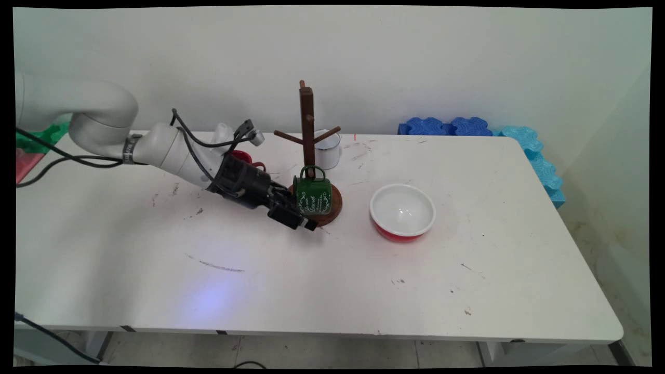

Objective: Pick up the green mug from the rack

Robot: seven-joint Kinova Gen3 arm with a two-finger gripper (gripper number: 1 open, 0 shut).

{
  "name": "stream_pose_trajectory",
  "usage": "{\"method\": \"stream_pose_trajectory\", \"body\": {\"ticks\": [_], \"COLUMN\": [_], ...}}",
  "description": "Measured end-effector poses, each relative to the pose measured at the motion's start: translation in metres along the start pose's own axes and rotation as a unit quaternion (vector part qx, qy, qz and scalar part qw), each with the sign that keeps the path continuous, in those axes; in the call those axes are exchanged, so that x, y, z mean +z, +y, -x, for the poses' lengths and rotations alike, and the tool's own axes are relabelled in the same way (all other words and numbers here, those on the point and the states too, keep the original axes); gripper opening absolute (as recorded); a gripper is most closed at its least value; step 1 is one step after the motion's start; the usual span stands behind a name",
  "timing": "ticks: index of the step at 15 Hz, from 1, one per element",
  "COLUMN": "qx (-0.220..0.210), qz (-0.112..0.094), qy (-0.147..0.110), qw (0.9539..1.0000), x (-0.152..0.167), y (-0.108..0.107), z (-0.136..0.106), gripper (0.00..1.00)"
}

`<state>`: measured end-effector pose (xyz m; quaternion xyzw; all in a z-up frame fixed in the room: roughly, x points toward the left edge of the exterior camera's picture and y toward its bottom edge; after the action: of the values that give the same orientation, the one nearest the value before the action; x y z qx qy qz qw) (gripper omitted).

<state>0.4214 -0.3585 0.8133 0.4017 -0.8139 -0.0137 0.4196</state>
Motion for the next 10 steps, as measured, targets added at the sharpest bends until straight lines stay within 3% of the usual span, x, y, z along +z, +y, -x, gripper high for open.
{"method": "stream_pose_trajectory", "body": {"ticks": [10], "qx": [0.008], "qz": [-0.006], "qy": [0.008], "qw": [0.9999], "x": [0.0078], "y": [0.0001], "z": [-0.0079], "gripper": [1.0]}}
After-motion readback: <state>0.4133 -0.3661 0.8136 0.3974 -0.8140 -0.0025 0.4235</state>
